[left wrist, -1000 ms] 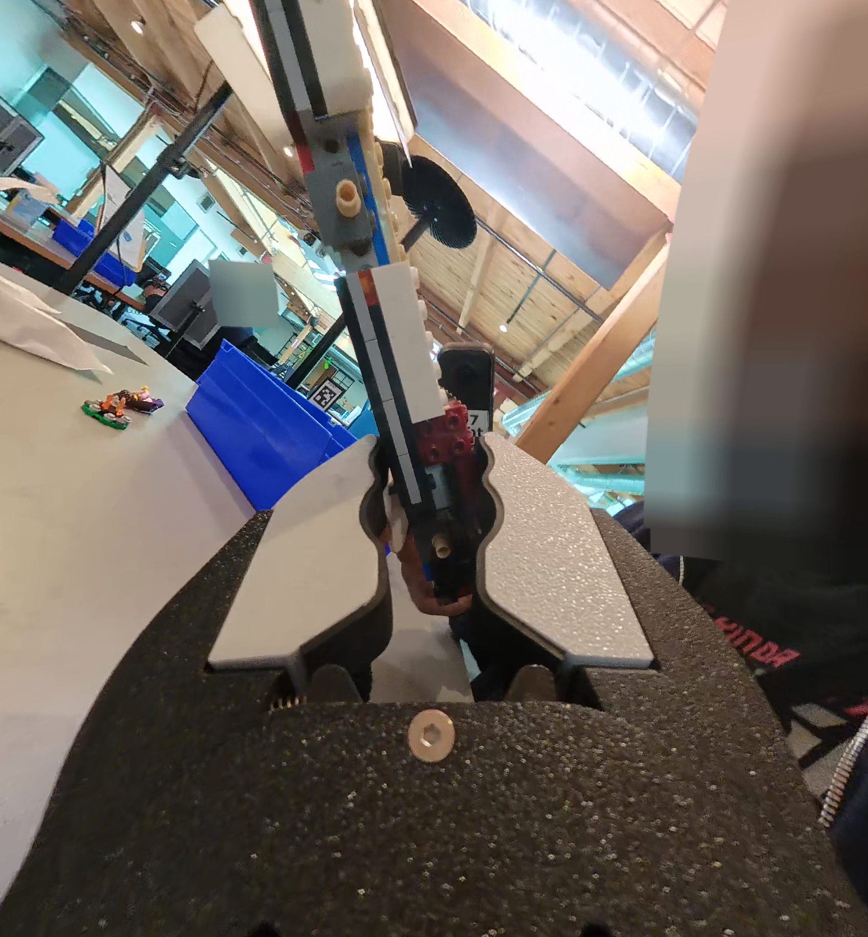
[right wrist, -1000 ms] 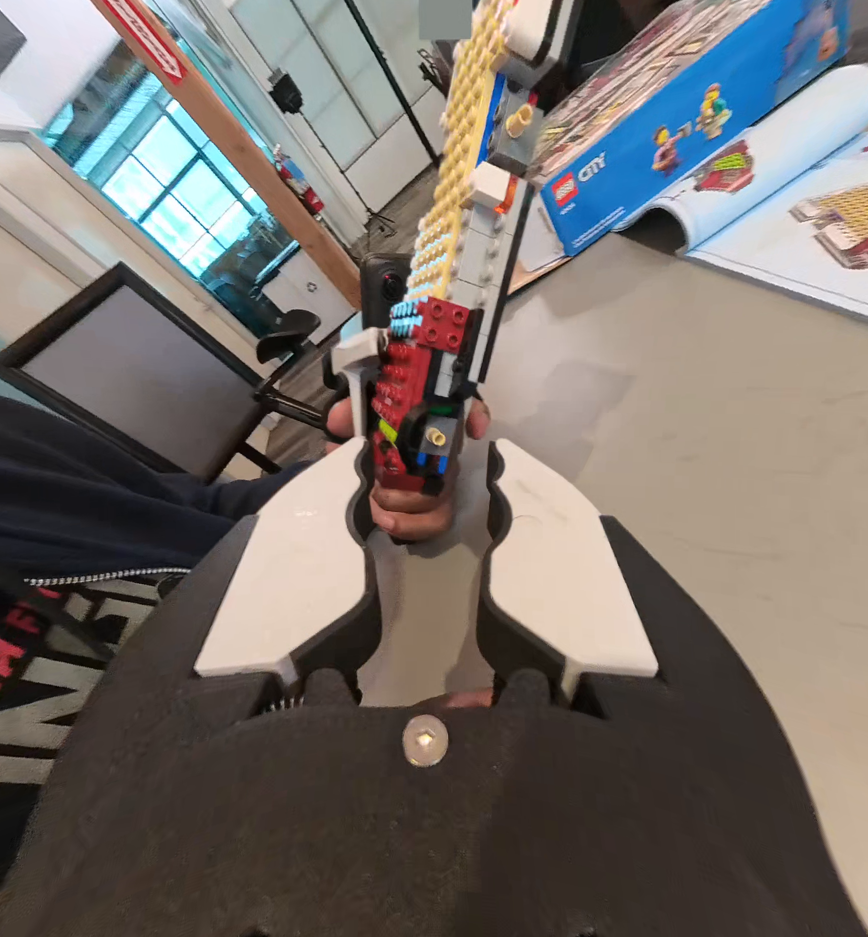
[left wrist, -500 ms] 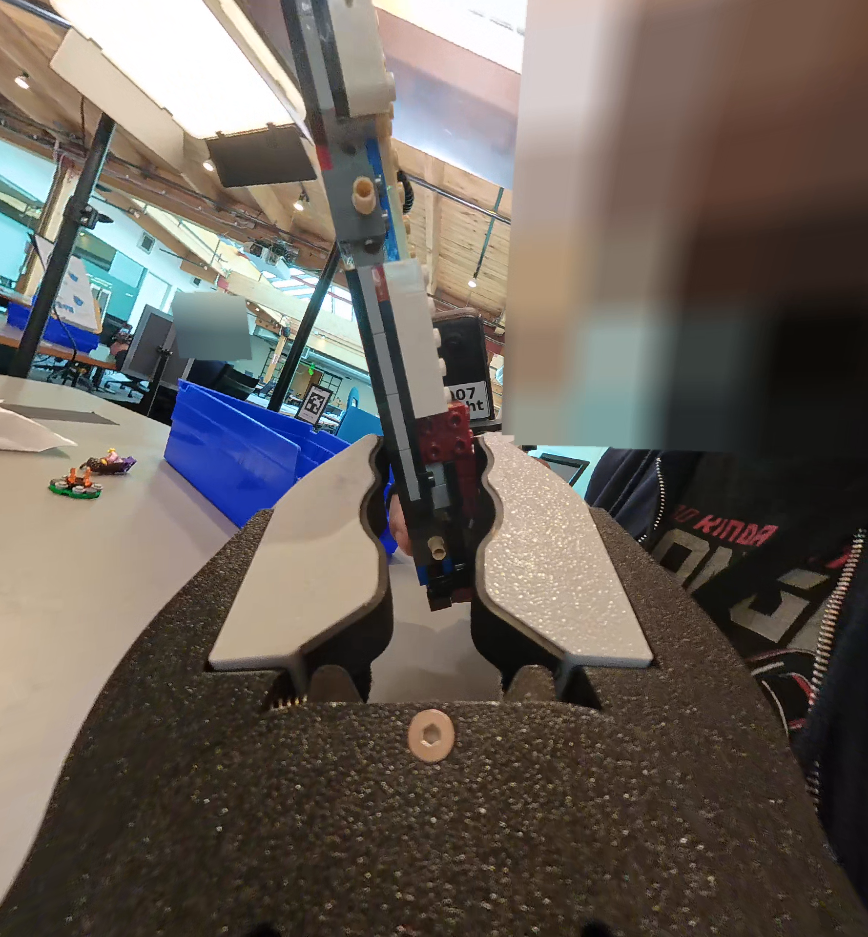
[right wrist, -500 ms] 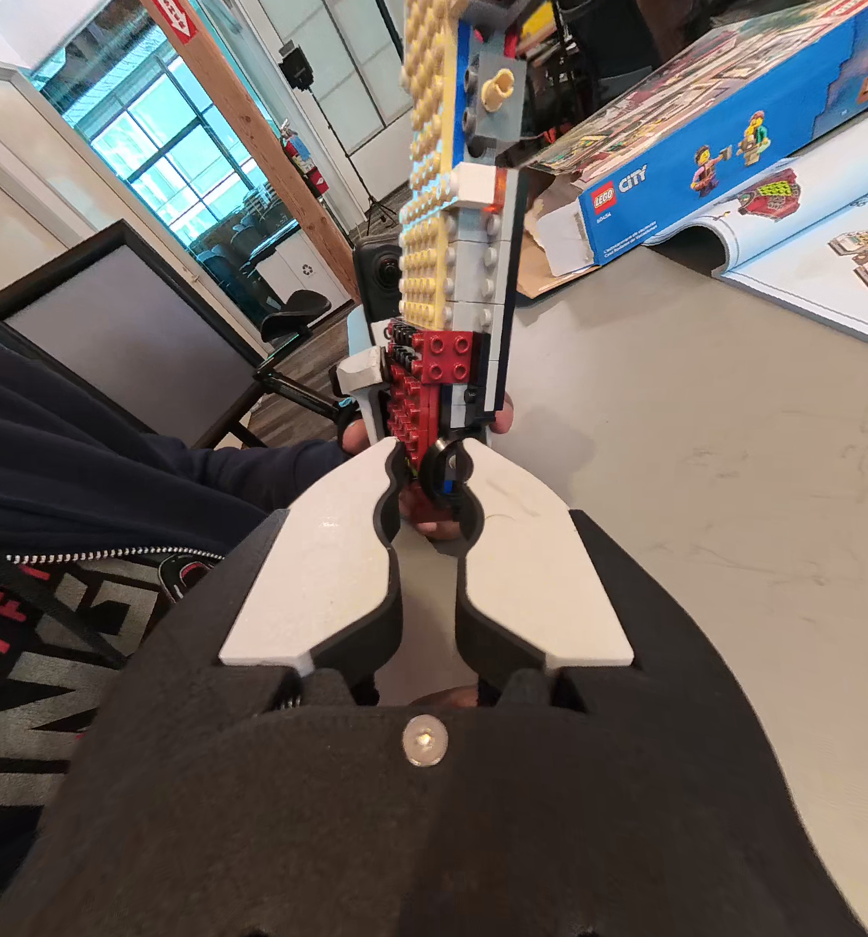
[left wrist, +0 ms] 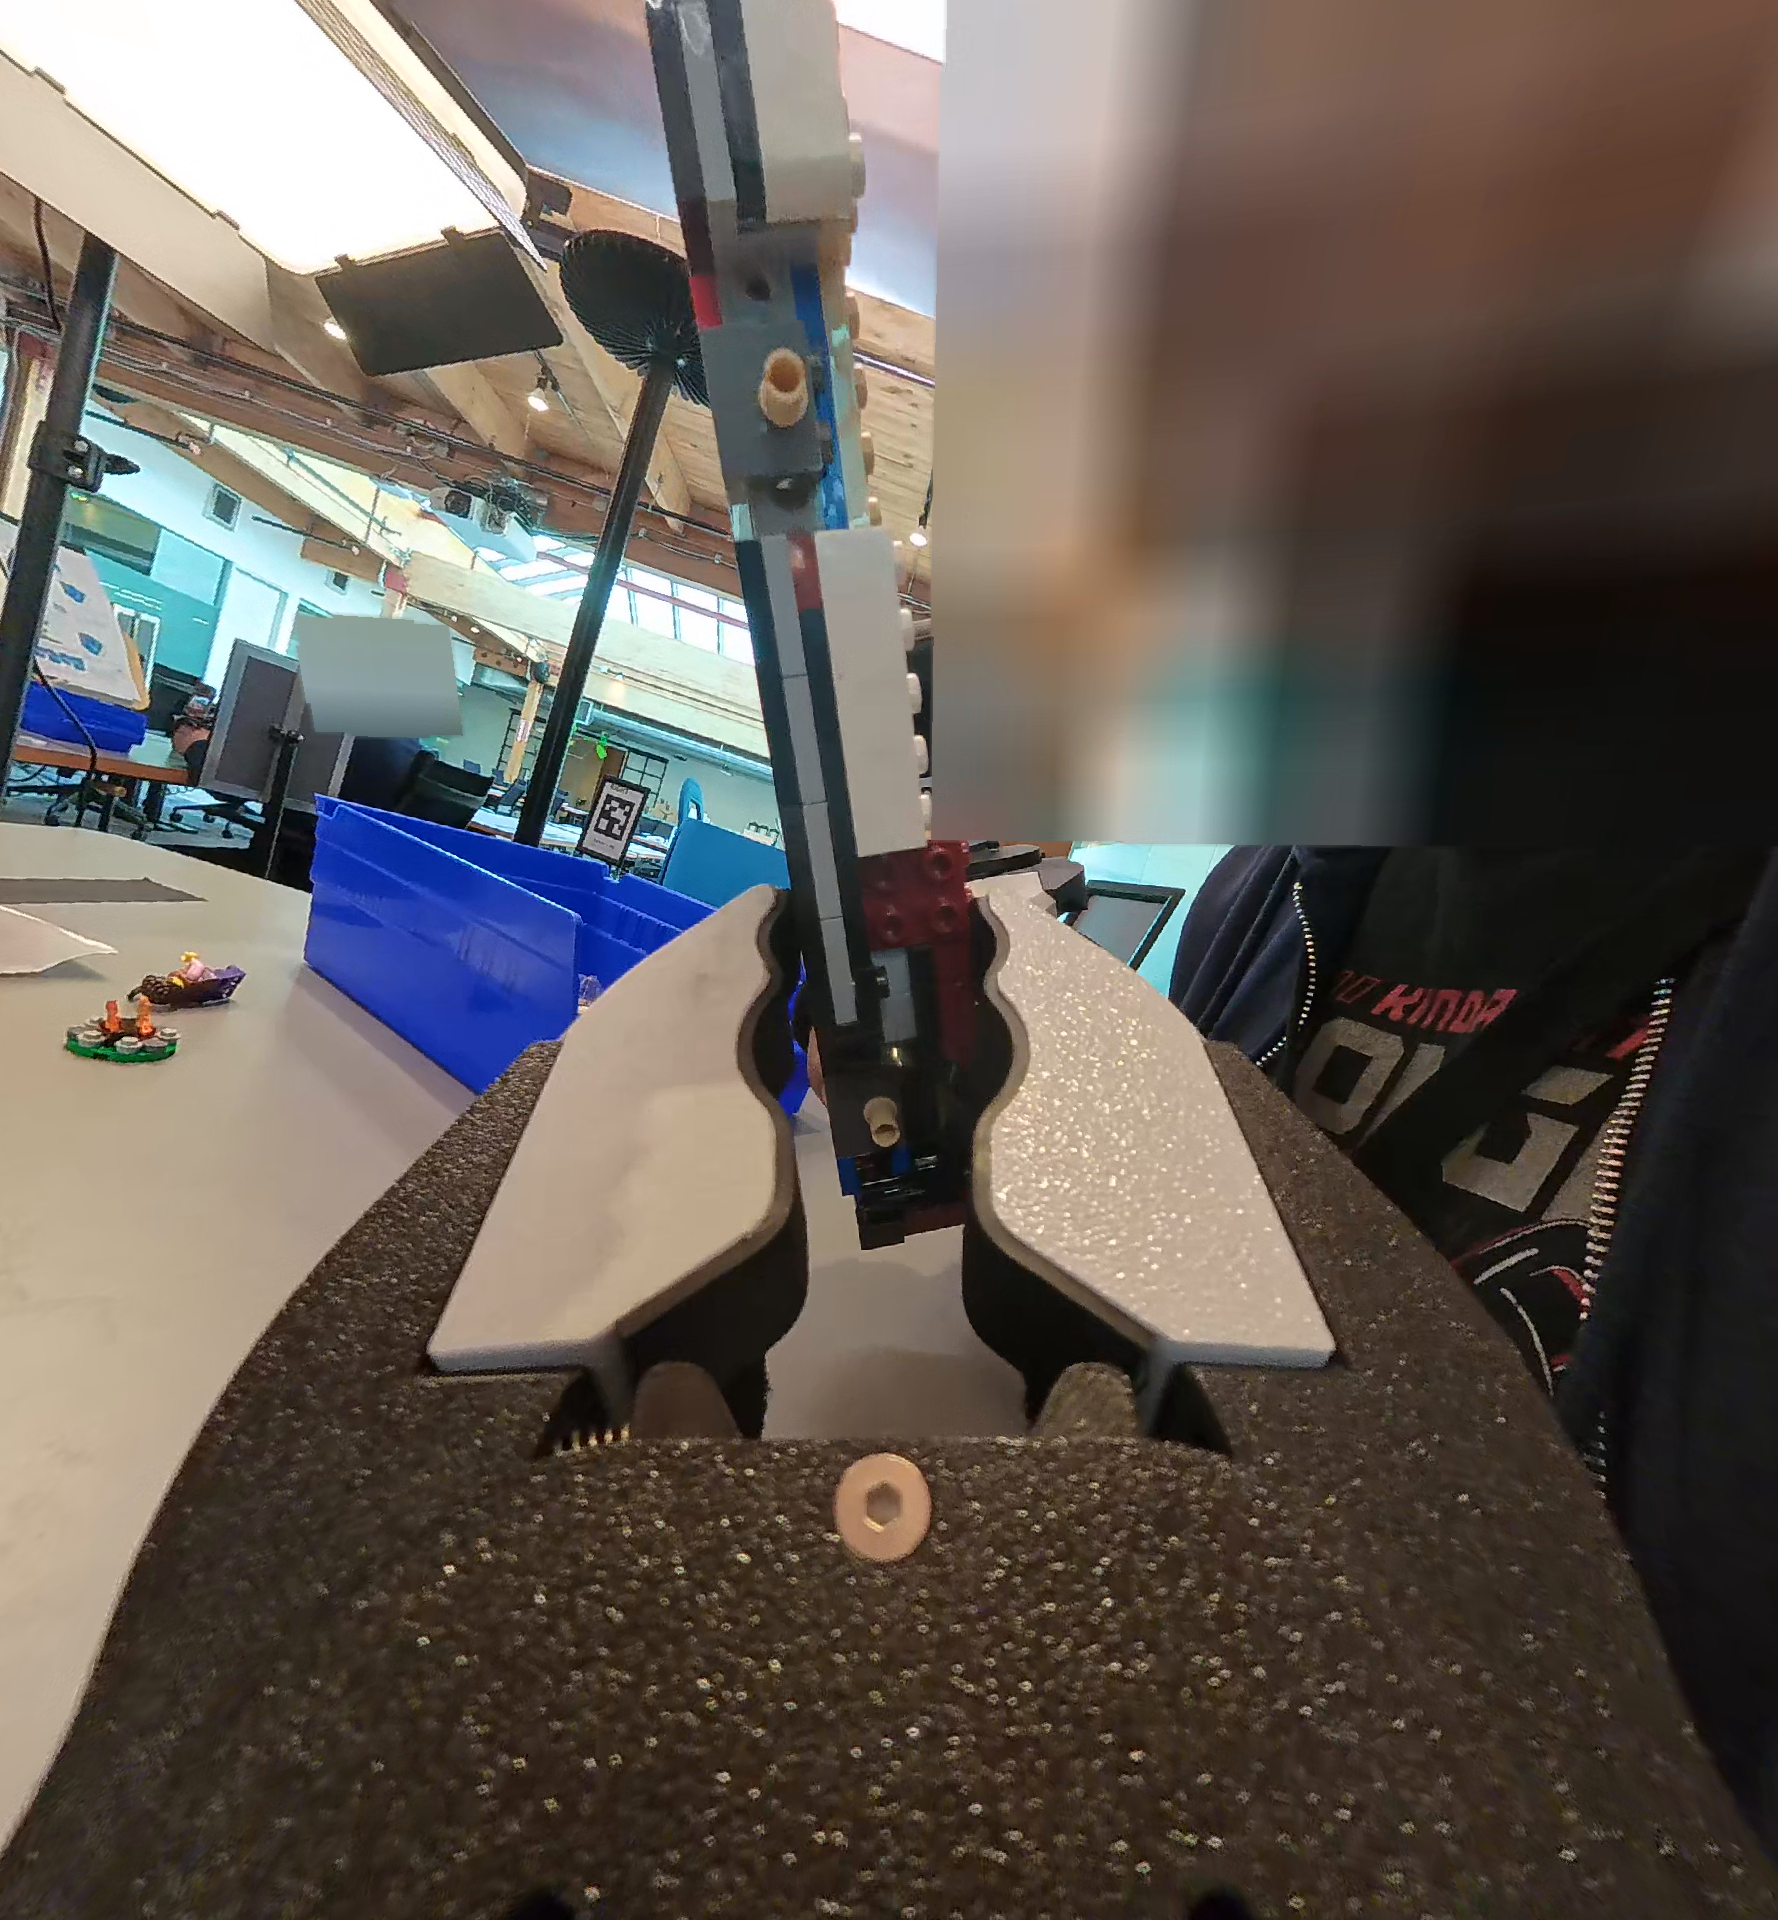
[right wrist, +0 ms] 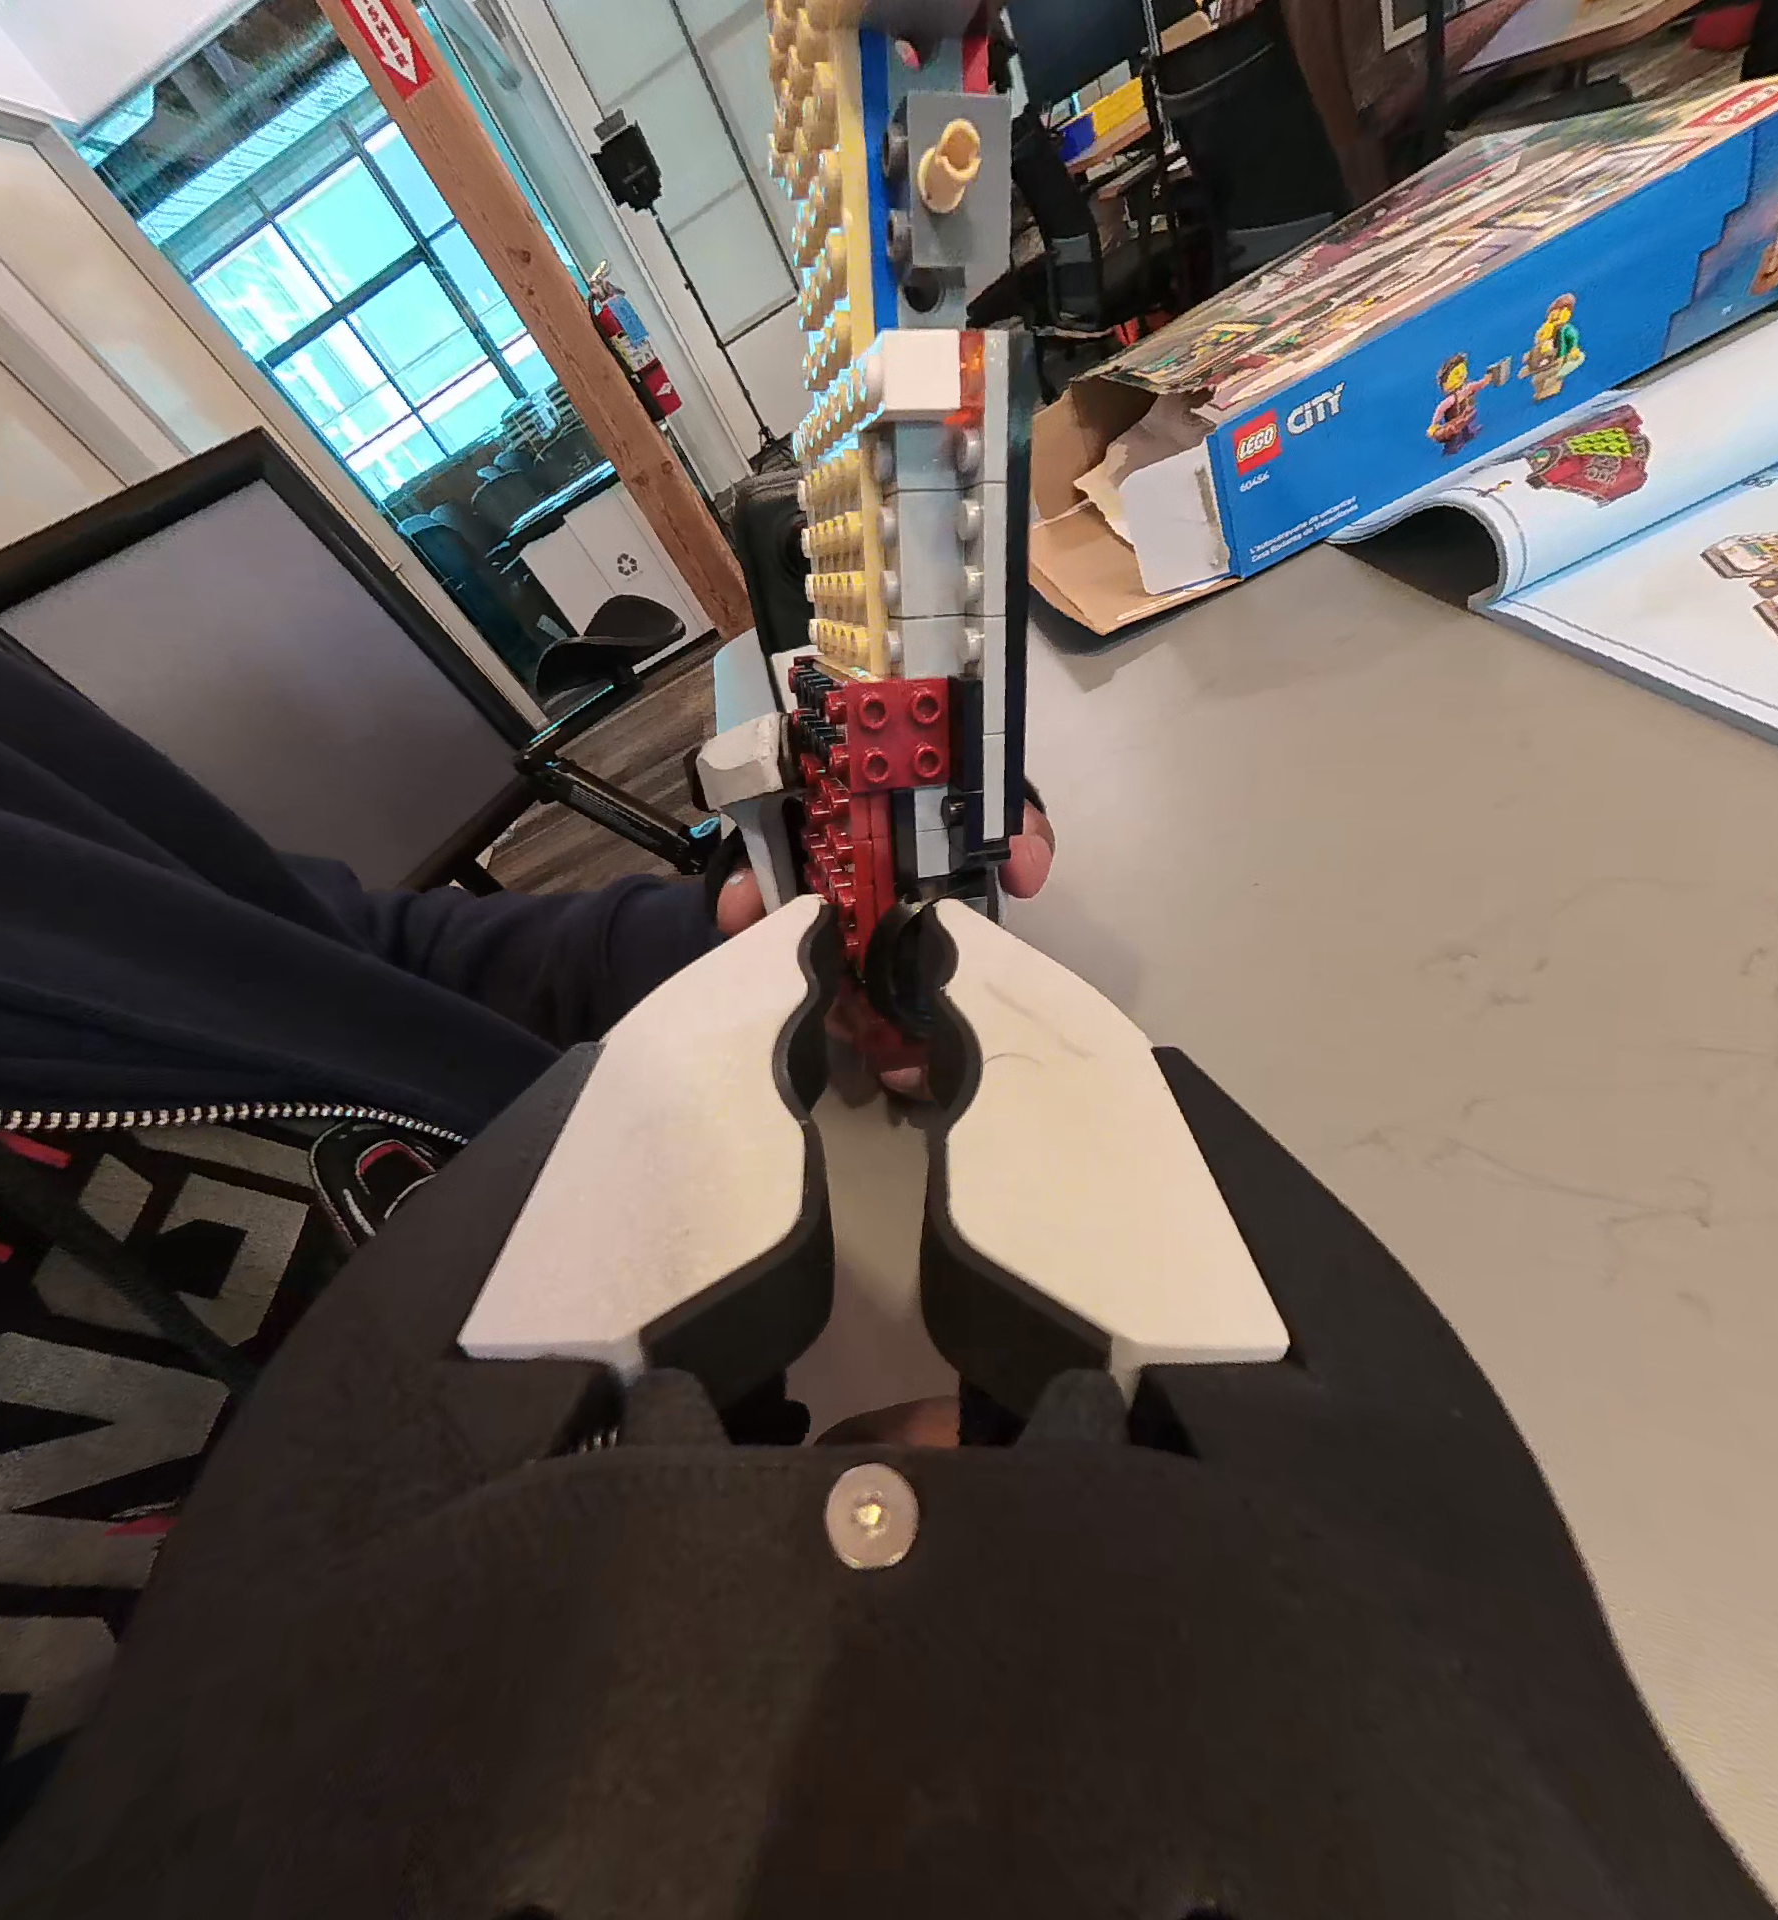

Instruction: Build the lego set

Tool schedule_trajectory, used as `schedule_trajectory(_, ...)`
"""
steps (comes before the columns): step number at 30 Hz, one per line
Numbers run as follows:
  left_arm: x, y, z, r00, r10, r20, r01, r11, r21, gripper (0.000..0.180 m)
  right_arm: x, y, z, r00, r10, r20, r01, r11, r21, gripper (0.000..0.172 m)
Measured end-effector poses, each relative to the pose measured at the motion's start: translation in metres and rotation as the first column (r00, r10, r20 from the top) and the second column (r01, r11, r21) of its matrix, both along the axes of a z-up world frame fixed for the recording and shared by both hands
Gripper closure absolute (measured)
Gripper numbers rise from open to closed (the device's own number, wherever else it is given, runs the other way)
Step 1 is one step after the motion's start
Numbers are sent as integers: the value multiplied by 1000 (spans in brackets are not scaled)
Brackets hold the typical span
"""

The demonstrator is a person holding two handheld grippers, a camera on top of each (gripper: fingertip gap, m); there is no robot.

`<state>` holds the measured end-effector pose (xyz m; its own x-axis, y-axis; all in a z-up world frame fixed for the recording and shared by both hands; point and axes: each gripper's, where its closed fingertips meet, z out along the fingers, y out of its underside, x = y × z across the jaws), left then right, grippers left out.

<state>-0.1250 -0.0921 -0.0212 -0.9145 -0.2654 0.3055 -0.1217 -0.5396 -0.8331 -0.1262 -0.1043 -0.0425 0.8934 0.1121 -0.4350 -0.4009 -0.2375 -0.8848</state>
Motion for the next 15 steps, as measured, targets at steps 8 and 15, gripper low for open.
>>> schedule_trajectory(8, 1, 1, 0, 1000, 14, -7, -14, 1000, -3, 148, 1, 1, 1, 1000, -3, -14, 3, 1000, 5, 158)
schedule_trajectory(15, 4, 4, 0, 998, 61, -1, -61, 998, 0, 149, 7, 3, 0, 999, -52, 15, 52, 999, 11, 150)
